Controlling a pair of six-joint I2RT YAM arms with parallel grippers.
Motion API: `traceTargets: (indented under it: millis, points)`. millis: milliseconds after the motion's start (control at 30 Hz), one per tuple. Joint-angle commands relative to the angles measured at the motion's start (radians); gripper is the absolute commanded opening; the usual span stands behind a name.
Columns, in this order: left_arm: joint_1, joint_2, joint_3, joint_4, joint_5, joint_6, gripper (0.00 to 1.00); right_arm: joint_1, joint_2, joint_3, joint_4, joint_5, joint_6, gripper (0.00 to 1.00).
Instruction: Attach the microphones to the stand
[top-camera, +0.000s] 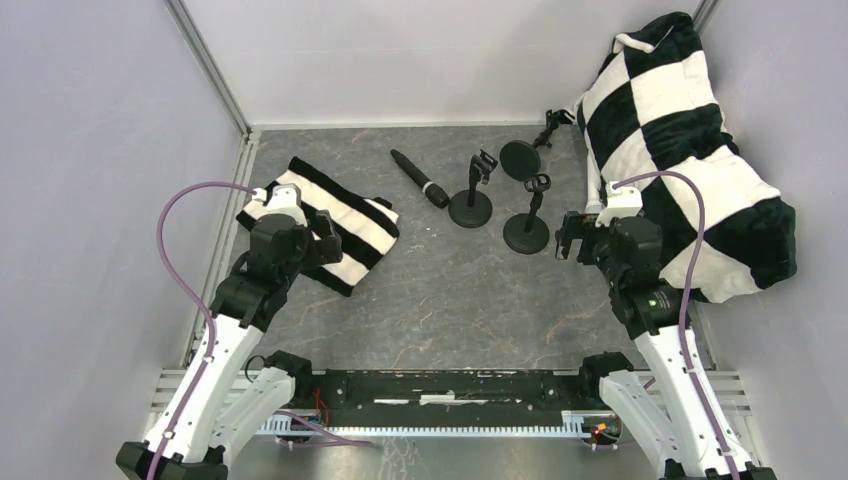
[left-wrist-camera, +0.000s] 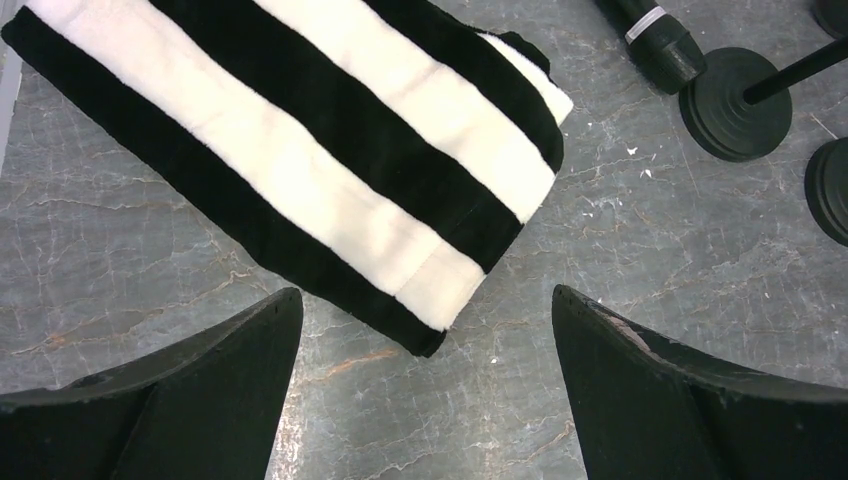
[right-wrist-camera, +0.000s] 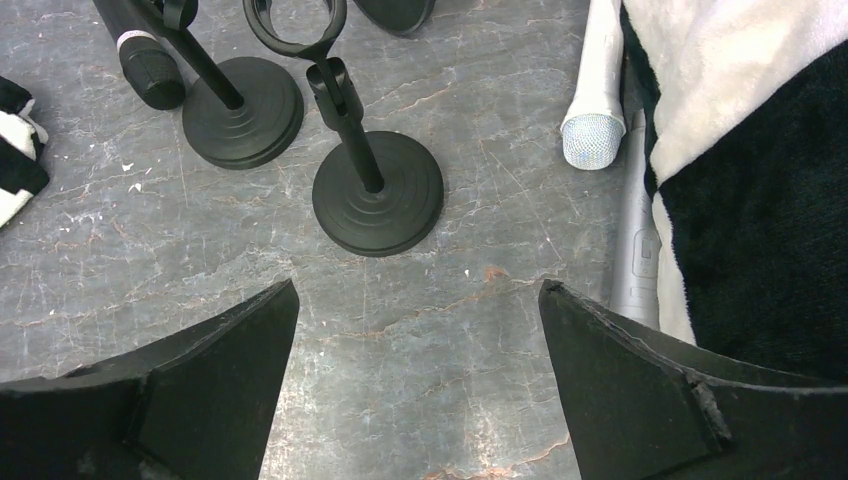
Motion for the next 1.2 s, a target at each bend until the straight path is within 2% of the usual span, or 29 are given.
traceTargets:
  millis: [0, 367, 600, 800, 1000, 1167]
  points:
    - [0.005, -0.022, 0.003, 0.040, 0.013, 0.010, 1.00, -0.003, -0.012, 0.005, -0.003, 0.012, -0.012, 0.98]
    - [0.005, -0.039, 0.002, 0.029, -0.068, -0.008, 1.00, -0.003, -0.007, 0.006, -0.016, 0.032, 0.007, 0.98]
    - [0.005, -0.032, 0.008, 0.036, -0.061, -0.026, 1.00, -0.002, -0.007, 0.012, -0.042, 0.042, 0.016, 0.98]
    - [0.005, 0.083, 0.115, 0.058, 0.049, -0.143, 1.00, -0.003, 0.002, 0.044, -0.084, 0.010, -0.021, 0.98]
    - [0.005, 0.222, 0.165, 0.216, 0.055, -0.293, 1.00, -0.002, -0.027, 0.060, -0.118, -0.005, -0.027, 0.98]
    - [-0.015, 0.409, 0.226, 0.302, 0.055, -0.337, 1.00, -0.003, -0.059, 0.040, -0.129, -0.030, -0.015, 0.98]
